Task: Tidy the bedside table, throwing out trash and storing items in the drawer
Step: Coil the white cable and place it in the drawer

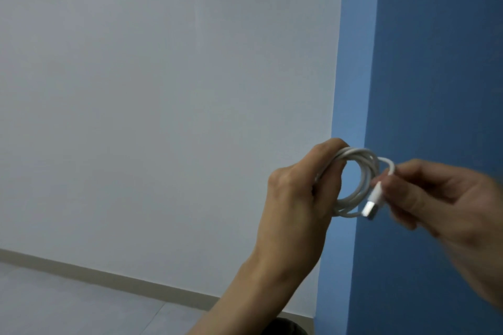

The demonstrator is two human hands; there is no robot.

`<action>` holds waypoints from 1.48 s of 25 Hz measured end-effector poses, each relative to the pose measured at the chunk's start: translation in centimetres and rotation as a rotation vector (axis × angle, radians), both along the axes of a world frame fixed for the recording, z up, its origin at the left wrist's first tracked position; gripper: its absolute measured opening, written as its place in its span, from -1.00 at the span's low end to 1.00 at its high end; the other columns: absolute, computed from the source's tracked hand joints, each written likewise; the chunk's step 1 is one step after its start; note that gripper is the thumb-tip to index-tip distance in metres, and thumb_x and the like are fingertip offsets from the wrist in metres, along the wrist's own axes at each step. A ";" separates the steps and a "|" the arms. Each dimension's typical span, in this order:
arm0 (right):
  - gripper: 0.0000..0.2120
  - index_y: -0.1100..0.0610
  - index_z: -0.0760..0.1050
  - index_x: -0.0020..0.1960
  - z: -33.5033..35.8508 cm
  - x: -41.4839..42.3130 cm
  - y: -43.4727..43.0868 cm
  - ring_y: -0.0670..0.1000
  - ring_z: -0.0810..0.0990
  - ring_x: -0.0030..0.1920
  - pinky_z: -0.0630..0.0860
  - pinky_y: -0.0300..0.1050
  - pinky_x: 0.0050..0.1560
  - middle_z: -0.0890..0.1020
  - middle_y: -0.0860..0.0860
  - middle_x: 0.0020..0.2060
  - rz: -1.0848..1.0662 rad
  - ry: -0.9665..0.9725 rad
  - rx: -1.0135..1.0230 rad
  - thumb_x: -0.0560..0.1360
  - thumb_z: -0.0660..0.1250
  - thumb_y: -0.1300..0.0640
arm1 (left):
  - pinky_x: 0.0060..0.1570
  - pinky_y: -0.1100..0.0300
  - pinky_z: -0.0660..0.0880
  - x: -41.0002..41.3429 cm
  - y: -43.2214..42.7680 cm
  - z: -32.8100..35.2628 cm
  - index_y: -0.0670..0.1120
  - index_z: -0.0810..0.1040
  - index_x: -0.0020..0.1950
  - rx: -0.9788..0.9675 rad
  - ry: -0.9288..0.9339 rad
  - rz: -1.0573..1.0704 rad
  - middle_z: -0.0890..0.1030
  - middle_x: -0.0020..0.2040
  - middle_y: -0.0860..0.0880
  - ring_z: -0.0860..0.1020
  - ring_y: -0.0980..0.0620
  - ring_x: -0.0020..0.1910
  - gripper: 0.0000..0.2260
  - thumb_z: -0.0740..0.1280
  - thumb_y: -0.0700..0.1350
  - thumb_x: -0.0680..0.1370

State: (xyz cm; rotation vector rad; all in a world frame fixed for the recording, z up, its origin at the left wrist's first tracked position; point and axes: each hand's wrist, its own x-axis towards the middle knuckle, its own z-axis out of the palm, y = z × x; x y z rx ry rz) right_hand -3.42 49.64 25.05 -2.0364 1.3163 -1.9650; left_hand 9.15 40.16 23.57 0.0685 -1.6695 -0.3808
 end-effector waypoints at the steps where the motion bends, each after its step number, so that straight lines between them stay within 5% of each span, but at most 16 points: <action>1: -0.42 -0.05 0.60 -0.24 -0.1 -0.1 -0.4 -0.17 0.52 -0.44 0.46 -0.45 -0.40 0.60 -0.05 -0.45 -0.065 -0.002 -0.021 -0.05 0.43 -0.46 | -0.47 0.23 0.33 0.0 0.0 0.0 -0.06 0.56 -0.02 0.013 0.001 -0.021 0.35 -0.41 -0.01 0.25 0.10 -0.45 -0.89 0.25 -0.20 0.58; 4: -0.37 -0.10 0.58 -0.11 -0.8 -0.1 -1.4 -0.11 0.67 -0.18 0.57 -0.36 -0.17 0.70 -0.05 -0.18 -0.048 -0.073 0.002 -0.04 0.44 -0.45 | -0.46 0.16 0.36 0.0 0.1 0.0 -0.04 0.55 -0.02 0.020 -0.013 -0.039 0.40 -0.37 -0.07 0.27 0.06 -0.45 -0.89 0.24 -0.18 0.58; 8: -0.47 0.09 0.61 -0.17 -0.9 1.3 -1.7 -0.02 0.69 -0.33 0.61 -0.28 -0.24 0.72 0.04 -0.31 0.004 -0.087 -0.007 0.14 0.40 -0.35 | -0.44 0.27 0.31 -0.1 0.1 -0.2 -0.02 0.55 -0.02 0.021 -0.058 -0.029 0.45 -0.38 -0.02 0.32 0.08 -0.45 -0.89 0.23 -0.15 0.59; 16: -0.47 0.07 0.60 -0.14 -1.0 1.9 -2.1 -0.10 0.64 -0.30 0.60 -0.27 -0.23 0.69 0.00 -0.32 0.020 -0.173 -0.015 0.19 0.35 -0.37 | -0.47 0.46 0.31 0.9 0.9 0.7 -0.07 0.60 0.02 0.123 -0.118 -0.212 0.51 -0.42 0.15 0.42 0.27 -0.53 -0.83 0.25 -0.06 0.57; 22: -0.83 -0.04 0.52 -0.19 -0.1 2.1 -1.3 -0.15 0.60 -0.37 0.51 -0.40 -0.37 0.66 -0.04 -0.34 -0.127 0.061 -0.054 0.34 0.44 -0.09 | -0.45 0.42 0.36 2.3 0.7 1.3 -0.04 0.63 0.04 0.047 -0.280 -0.133 0.55 -0.37 0.14 0.46 0.26 -0.49 -0.87 0.32 -0.15 0.55; 26: -0.68 -0.18 0.60 -0.08 0.7 1.9 -0.1 -0.22 0.52 -0.46 0.36 -0.53 -0.41 0.60 -0.21 -0.46 -0.034 0.224 0.036 0.28 0.28 -0.31 | -0.47 0.39 0.29 2.8 0.2 1.4 -0.08 0.65 -0.09 0.063 -0.184 -0.123 0.44 -0.49 0.13 0.34 0.20 -0.54 -0.87 0.31 -0.22 0.55; 29: -0.57 -0.20 0.65 -0.13 0.5 1.4 0.8 -0.18 0.22 -0.56 0.15 -0.31 -0.56 0.45 -0.17 -0.56 0.017 0.244 0.127 0.18 0.31 -0.43 | -0.46 0.36 0.27 3.0 0.0 1.0 -0.09 0.64 -0.13 0.059 -0.181 -0.128 0.39 -0.48 0.07 0.28 0.17 -0.50 -0.89 0.33 -0.19 0.54; 33: -0.63 -0.20 0.65 -0.26 -0.2 1.1 1.2 -0.23 0.42 -0.53 0.31 -0.53 -0.51 0.54 -0.16 -0.47 -0.018 0.306 0.185 0.15 0.32 -0.43 | -0.41 0.33 0.27 3.1 -0.2 0.8 -0.08 0.59 -0.18 0.020 -0.199 -0.086 0.44 -0.40 -0.08 0.29 0.09 -0.43 -0.89 0.32 -0.16 0.53; 37: -0.55 -0.19 0.65 -0.25 -0.2 0.9 1.4 -0.20 0.55 -0.40 0.43 -0.51 -0.37 0.61 -0.13 -0.40 -0.041 0.302 0.255 0.13 0.28 -0.49 | -0.42 0.30 0.26 2.9 -0.6 0.4 -0.06 0.58 -0.20 0.025 -0.189 -0.048 0.43 -0.41 -0.08 0.27 0.12 -0.43 -0.86 0.31 -0.17 0.55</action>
